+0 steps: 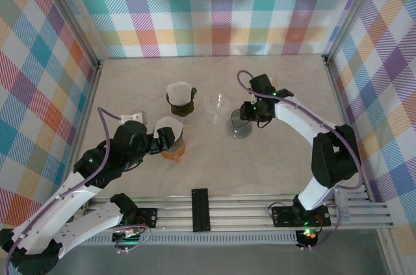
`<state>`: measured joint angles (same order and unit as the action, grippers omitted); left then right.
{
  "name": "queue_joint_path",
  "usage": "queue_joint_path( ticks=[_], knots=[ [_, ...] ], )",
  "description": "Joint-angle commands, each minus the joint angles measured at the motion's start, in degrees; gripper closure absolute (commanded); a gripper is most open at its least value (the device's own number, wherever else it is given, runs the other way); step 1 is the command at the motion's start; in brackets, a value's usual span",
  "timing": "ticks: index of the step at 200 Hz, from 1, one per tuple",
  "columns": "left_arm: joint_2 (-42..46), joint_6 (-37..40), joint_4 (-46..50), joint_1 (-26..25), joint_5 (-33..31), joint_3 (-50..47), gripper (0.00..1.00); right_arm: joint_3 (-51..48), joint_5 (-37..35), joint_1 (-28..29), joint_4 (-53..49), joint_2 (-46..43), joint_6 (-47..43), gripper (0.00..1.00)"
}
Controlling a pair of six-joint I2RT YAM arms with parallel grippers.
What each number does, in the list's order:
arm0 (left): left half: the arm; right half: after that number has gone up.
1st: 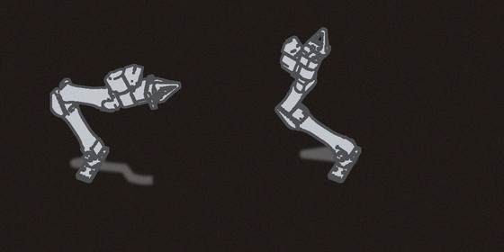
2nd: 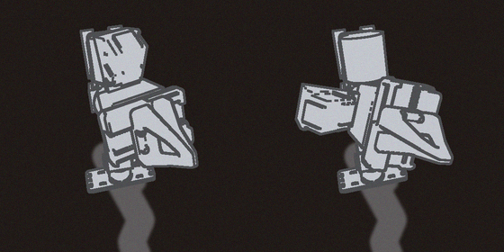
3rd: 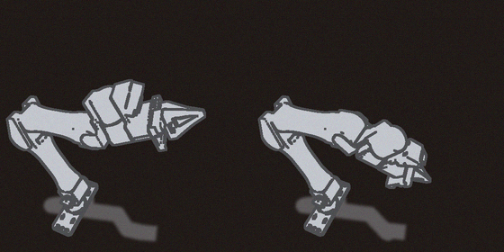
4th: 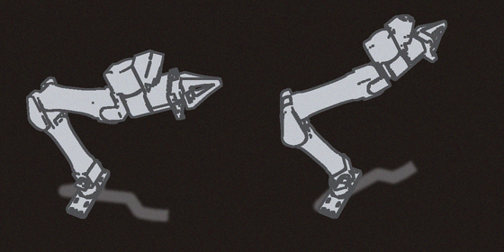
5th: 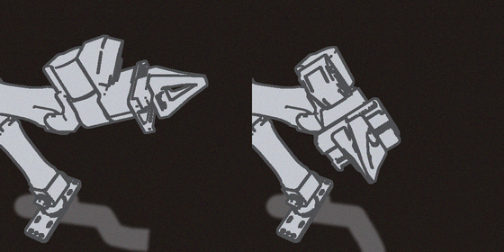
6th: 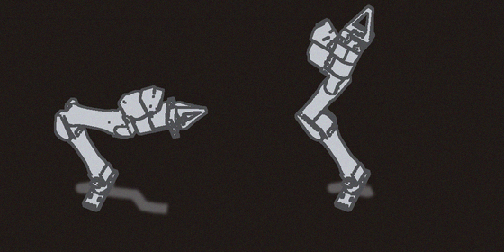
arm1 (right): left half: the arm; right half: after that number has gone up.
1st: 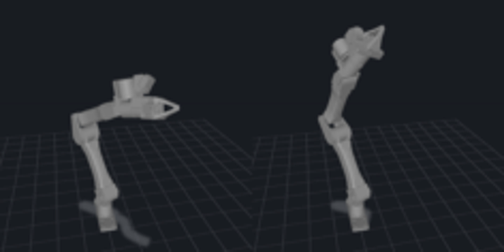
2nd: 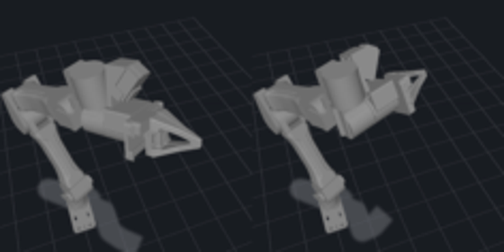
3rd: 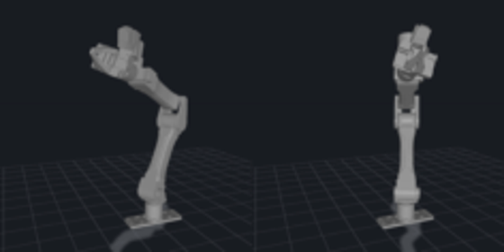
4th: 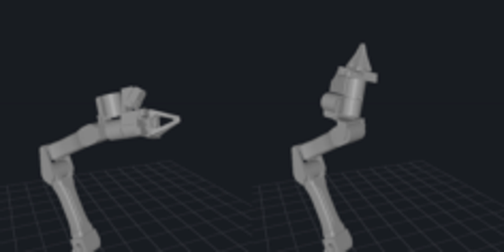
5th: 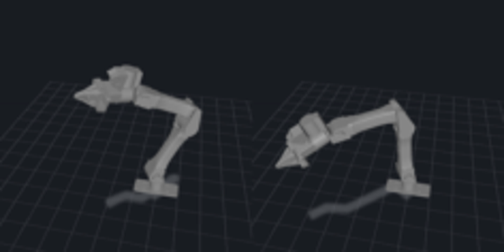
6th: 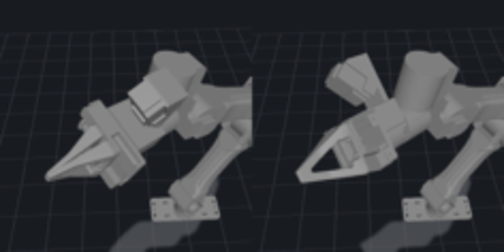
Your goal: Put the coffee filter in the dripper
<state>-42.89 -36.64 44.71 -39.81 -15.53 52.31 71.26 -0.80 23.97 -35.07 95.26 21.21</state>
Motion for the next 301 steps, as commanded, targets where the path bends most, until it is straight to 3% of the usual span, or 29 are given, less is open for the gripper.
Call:
queue_joint_path(
  ticks=[1, 66, 133, 227, 272, 301],
  knots=[
    [-0.5, -0.37, -0.4, 0.72, -0.07, -0.32, 0.0, 2.1, 1.99, -0.34, -1.29, 1.34, -1.52, 0.61],
    [-0.74, -0.51, -1.11, 0.71, 0.03, -0.73, 0.0, 1.1, 3.64, -0.32, -3.12, 1.92, -2.67, 0.75],
    [-1.67, -0.45, -2.08, 0.75, 0.61, -0.87, 0.0, -2.76, 6.6, 0.63, -4.19, -1.96, -3.92, 0.83],
    [-2.55, -0.74, -3.38, 0.72, 1.8, -1.25, 0.0, -4.04, 7.55, 10.75, -5.08, -4.91, -2.02, 0.83],
    [-3.06, -0.86, -3.88, 0.7, 3.2, -1.32, 0.0, -4.29, 7.48, 13.74, -4.4, -4.03, -1.52, 0.78],
    [-2.99, -0.72, -4.06, 0.73, 3.17, -1.21, 0.0, -3.63, 5.82, 13.83, -4.03, -5.22, -1.24, 0.57]
  ],
)
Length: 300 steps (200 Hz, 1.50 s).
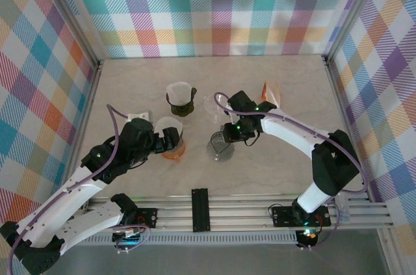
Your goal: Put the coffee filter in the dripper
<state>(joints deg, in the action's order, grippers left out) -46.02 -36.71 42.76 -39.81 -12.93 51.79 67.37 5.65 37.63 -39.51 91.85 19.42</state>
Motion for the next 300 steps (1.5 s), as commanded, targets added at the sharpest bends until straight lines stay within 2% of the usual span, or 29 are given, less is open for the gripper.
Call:
queue_joint_path(
  ticks=[1, 14, 40, 53, 86, 113, 139, 201, 265, 300],
  knots=[
    [0.14, -0.65, -2.14, 0.71, 0.55, -0.7, 0.0, 0.33, -0.72, 0.21, 0.44, -1.88, 0.54, 0.56],
    [0.27, -0.47, -2.31, 0.73, 0.52, -0.56, 0.0, 1.47, -1.89, -0.2, 0.88, -2.21, 0.04, 0.44],
    [0.97, -0.05, -3.13, 0.7, 1.03, -0.59, 0.0, 5.59, -1.96, -2.97, 2.4, -0.33, 0.65, 0.34],
    [1.66, 0.07, -3.88, 0.73, 1.47, -0.89, 0.0, 7.81, -1.88, -4.53, 3.87, 1.89, 2.14, 0.32],
    [3.29, 0.1, -4.05, 0.75, 0.89, -1.42, 0.0, 16.61, -1.24, -7.65, 5.05, 10.94, 4.18, 0.33],
    [3.59, 0.59, -3.48, 0.7, 1.27, -0.95, 0.0, 22.75, 0.33, -10.2, 4.62, 18.38, 5.7, 0.37],
    [4.09, 0.99, -3.06, 0.75, 1.5, -0.67, 0.0, 27.28, 0.67, -11.28, 3.09, 23.86, 5.56, 0.46],
    [4.69, 1.38, -3.12, 0.77, 0.74, -1.12, 0.0, 27.64, 2.51, -11.53, 4.54, 25.74, 5.78, 0.74],
    [4.6, 2.08, -2.62, 0.72, -0.2, -1.04, 0.0, 21.24, 5.5, -13.06, 7.15, 19.25, 6.03, 1.0],
    [4.63, 2.95, -1.48, 0.7, -1.55, -0.05, 0.0, 16.37, 5.55, -14.11, 6.78, 10.91, 5.24, 1.0]
  ],
)
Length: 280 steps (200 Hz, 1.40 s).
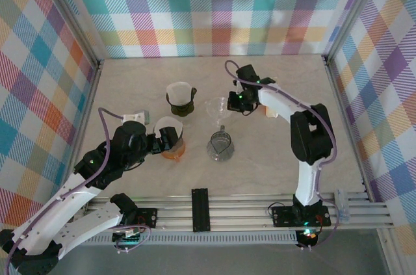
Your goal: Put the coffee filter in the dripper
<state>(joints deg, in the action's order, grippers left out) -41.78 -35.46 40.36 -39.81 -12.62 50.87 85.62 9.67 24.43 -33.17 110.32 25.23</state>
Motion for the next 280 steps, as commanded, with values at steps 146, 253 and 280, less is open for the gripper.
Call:
queue_joint_path(
  ticks=[146, 253, 280],
  knots=[
    [2.93, 1.62, 2.05, 0.72, -5.09, 0.35, 0.0, -14.81, 5.61, 8.0, -12.86, -31.57, 0.22, 1.0],
    [3.28, 1.36, 2.27, 0.76, -5.33, -0.3, 0.0, -16.71, 1.96, 10.98, -12.51, -29.29, 0.45, 0.98],
    [3.22, 1.38, 2.1, 0.71, -5.29, -0.26, 0.0, -16.63, 1.05, 11.17, -12.01, -28.7, 0.43, 0.94]
  ],
)
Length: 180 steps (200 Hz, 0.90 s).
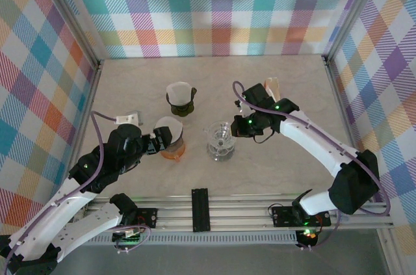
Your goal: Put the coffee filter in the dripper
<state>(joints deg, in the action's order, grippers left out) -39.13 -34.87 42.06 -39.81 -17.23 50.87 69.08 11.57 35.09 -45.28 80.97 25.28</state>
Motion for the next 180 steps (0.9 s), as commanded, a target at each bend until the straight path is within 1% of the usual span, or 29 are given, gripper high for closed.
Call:
queue_joint_path(
  ticks=[1, 15, 23, 24, 37, 44, 66, 86, 101, 118, 149, 165, 180],
  knots=[
    [0.56, 0.78, 0.39, 0.7, -0.69, -0.25, 0.0, -0.08, -0.85, 0.5, 0.1, 0.67, 0.39, 0.94],
    [0.57, 0.77, 0.48, 0.73, -0.67, -0.16, 0.0, -0.08, -0.57, 0.6, 0.43, 0.92, 0.38, 0.84],
    [0.55, 0.77, 0.68, 0.78, -0.68, -0.14, 0.0, -0.16, -0.67, 0.69, 0.49, 0.88, 0.39, 0.75],
    [0.59, 0.77, 0.66, 0.74, -0.73, -0.1, 0.0, -0.16, -0.67, 0.69, 0.49, 0.88, 0.39, 0.75],
    [0.55, 0.79, 0.91, 0.7, -0.91, 0.0, 0.0, -0.35, -0.83, 0.77, 0.79, 0.69, 0.47, 0.58],
    [0.61, 0.84, 0.92, 0.76, -0.95, 0.0, 0.0, -0.41, -0.99, 0.84, 0.87, 0.45, 0.52, 0.51],
    [0.55, 0.77, 0.67, 0.74, -0.74, -0.16, 0.0, -0.18, -1.89, 0.85, 1.15, -0.23, 0.66, 0.38],
    [0.51, 0.8, 0.31, 0.73, -0.34, -0.16, 0.0, 0.52, -3.29, 0.81, 0.73, -0.95, 0.47, 0.31],
    [0.59, 0.78, 0.13, 0.7, -0.01, -0.12, 0.0, 1.09, -5.33, 0.85, 0.37, -1.66, 0.2, 0.28],
    [0.64, 0.96, 0.22, 0.71, -0.22, 0.02, 0.0, 1.76, -8.98, 0.81, 0.52, -2.76, 0.08, 0.27],
    [0.55, 1.38, 0.39, 0.73, -0.67, 0.51, 0.0, 2.02, -17.08, 0.44, 3.94, -6.04, -0.96, 0.23],
    [0.28, 1.32, 0.09, 0.75, -0.57, 0.64, 0.0, 2.11, -20.15, -1.21, 5.73, -6.44, -1.72, 0.22],
    [0.2, 1.46, -0.61, 0.78, -0.67, 0.43, 0.0, 2.41, -20.01, -4.3, 7.39, -5.65, -2.19, 0.22]
  ],
)
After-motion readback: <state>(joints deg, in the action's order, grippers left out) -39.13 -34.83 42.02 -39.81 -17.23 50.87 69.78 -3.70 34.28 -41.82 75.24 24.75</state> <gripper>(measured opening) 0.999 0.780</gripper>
